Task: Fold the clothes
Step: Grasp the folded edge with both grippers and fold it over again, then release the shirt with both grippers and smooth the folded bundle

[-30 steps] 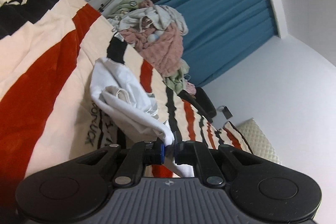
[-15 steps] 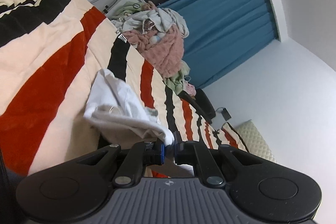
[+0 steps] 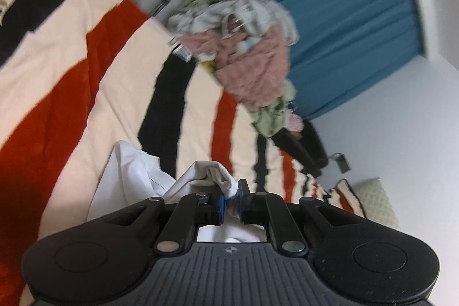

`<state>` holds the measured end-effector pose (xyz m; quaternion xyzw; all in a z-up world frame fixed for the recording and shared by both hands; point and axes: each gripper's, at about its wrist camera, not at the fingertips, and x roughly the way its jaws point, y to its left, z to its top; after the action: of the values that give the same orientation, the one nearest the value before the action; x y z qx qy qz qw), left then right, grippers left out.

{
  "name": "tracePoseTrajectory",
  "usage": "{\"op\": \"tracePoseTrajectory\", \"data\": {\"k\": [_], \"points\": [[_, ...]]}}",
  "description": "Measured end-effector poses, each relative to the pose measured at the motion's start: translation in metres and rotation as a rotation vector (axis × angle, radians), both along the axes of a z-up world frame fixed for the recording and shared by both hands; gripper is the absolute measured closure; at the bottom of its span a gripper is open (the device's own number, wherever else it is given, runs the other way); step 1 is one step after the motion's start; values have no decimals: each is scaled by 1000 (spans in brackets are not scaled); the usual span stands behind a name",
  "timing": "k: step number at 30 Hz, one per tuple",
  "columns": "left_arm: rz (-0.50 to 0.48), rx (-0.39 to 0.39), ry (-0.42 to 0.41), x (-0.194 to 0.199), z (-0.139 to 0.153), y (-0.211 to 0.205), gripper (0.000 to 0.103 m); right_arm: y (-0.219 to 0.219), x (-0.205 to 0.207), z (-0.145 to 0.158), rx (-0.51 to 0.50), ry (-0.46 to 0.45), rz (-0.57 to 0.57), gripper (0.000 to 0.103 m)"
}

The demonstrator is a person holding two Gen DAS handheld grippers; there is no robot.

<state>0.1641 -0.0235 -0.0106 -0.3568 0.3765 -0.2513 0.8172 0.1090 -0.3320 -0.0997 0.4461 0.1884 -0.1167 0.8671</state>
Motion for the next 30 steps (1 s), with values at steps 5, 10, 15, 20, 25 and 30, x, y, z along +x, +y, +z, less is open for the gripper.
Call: {"op": "tracePoseTrajectory", "data": {"k": [5, 10, 15, 20, 25, 30], "points": [[-27, 45, 34, 59, -48, -18, 94, -16, 51, -59, 14, 84, -2, 96], [-56, 58, 36, 80, -89, -19, 94, -20, 75, -102, 18, 116, 21, 96], [-58, 54, 43, 82, -101, -15, 89, -14, 81, -104, -36, 127, 40, 94], [-102, 81, -22, 70, -94, -16, 38, -12, 67, -85, -54, 120, 72, 59], [-148, 199, -192, 39, -71, -22, 18, 8, 36, -65, -74, 53, 147, 24], [-146, 370, -234, 31, -74, -38, 18, 33, 51, -62, -302, 143, 260, 52]]}}
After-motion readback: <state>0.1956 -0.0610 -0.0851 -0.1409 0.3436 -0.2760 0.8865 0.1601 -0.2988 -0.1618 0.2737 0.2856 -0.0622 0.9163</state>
